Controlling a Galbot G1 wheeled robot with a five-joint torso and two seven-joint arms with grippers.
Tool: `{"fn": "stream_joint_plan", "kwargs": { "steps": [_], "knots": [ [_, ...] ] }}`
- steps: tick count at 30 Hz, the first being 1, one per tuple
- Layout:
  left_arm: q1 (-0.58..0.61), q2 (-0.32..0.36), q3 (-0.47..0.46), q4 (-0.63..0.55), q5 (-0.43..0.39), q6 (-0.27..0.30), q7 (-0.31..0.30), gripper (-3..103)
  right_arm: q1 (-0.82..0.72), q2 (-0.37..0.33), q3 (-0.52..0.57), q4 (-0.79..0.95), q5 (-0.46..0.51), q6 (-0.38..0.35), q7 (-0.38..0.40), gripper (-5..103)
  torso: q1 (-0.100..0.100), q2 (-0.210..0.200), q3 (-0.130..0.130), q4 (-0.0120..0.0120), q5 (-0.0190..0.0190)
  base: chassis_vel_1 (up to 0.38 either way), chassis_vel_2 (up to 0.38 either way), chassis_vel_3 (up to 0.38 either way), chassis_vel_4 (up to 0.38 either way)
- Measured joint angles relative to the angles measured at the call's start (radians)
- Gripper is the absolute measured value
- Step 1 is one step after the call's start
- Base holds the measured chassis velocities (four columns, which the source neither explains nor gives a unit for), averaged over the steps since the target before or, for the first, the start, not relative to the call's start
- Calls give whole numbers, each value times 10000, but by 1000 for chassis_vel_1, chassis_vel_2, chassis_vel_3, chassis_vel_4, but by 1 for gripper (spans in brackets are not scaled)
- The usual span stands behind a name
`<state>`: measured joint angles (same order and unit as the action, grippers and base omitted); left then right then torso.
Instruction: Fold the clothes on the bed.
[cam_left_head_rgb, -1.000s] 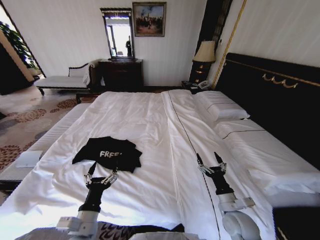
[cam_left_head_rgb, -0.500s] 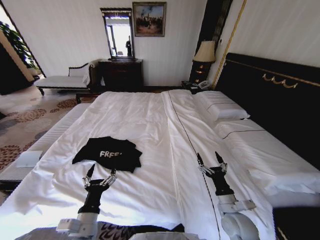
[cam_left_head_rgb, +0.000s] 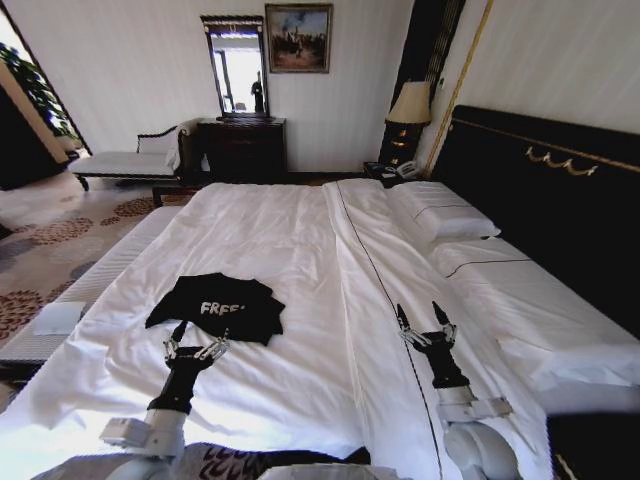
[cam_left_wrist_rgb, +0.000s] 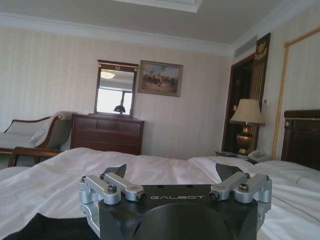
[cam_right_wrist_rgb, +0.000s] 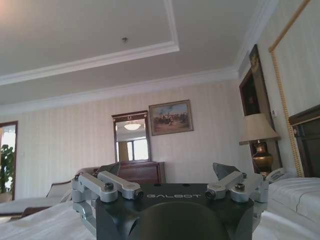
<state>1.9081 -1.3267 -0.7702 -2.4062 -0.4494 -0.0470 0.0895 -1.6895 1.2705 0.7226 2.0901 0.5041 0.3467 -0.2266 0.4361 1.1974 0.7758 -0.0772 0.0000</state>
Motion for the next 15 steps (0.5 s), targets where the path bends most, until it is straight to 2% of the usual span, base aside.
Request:
{"fn": "stream_joint_plan", "kwargs": {
  "steps": [4, 10, 15],
  "knots": [
    [181, 570, -217, 54, -77, -34, 180, 100, 71, -1073, 237, -263, 242, 101, 7, 100, 0, 1, 0, 2, -3, 67, 55, -62, -55],
    [201, 619, -164, -79, -317, -100, 331, 100, 108, -1091, 226, -337, 269, 170, 0, 100, 0, 0, 1, 1, 0, 71, 59, -56, -57],
    [345, 504, -157, -397, -731, -328, 521, 100, 126, -692, 140, -358, 186, 240, -6, 100, 0, 1, 0, 1, -1, 49, 54, -55, -57]
  ]
}}
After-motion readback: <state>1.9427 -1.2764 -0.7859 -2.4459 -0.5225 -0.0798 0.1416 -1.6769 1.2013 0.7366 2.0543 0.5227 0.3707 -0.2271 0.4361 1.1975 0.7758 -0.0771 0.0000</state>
